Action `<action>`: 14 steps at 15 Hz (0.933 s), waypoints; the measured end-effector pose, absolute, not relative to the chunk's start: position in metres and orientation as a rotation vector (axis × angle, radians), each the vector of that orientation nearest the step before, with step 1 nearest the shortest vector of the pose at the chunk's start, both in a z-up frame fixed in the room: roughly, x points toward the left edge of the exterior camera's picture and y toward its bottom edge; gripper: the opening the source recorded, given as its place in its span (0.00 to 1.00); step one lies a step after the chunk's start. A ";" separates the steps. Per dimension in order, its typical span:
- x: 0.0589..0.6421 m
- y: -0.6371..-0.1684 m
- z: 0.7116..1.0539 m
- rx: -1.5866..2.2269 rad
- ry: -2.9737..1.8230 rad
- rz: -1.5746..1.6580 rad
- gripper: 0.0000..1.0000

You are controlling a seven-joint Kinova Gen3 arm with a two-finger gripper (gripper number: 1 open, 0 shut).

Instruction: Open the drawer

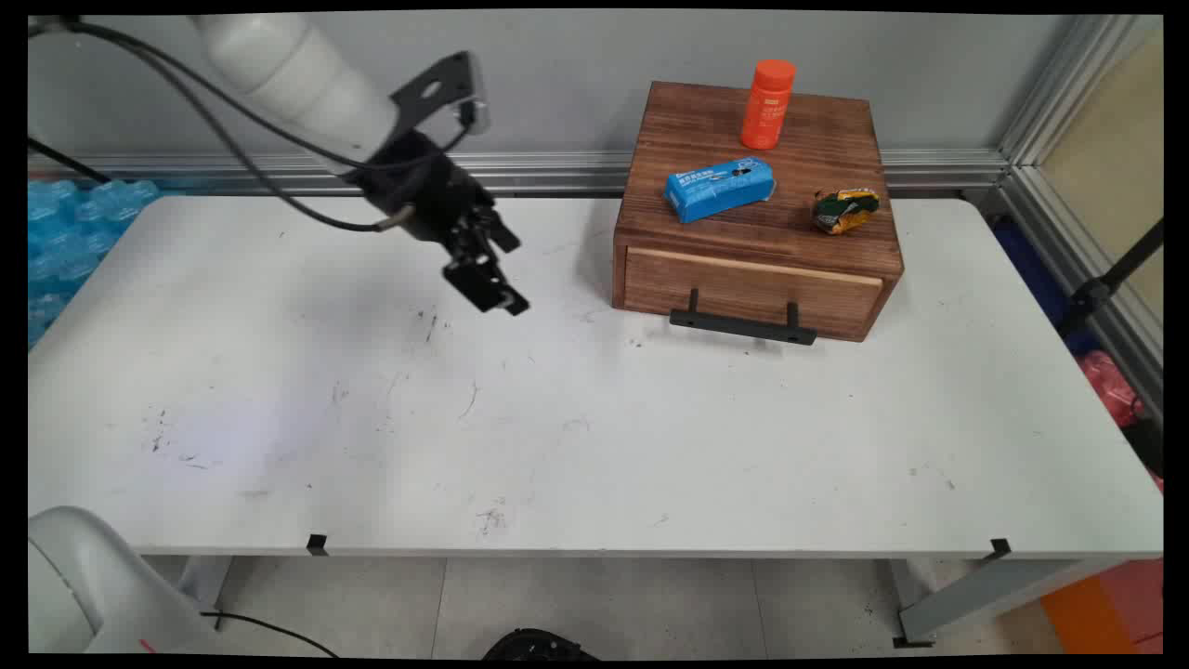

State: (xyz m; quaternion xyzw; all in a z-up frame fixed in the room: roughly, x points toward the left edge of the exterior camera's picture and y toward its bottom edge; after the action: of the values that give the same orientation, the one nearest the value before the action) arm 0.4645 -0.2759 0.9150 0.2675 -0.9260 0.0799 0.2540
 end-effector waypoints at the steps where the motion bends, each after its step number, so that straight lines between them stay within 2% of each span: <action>1: 0.457 -0.281 0.913 0.713 -2.518 0.225 1.00; 14: 0.345 -0.338 0.881 0.503 -2.535 0.303 1.00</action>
State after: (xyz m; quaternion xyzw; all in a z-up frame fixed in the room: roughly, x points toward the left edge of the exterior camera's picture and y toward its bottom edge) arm 0.3452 -0.3379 0.8810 0.1864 -0.9390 0.1121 0.2663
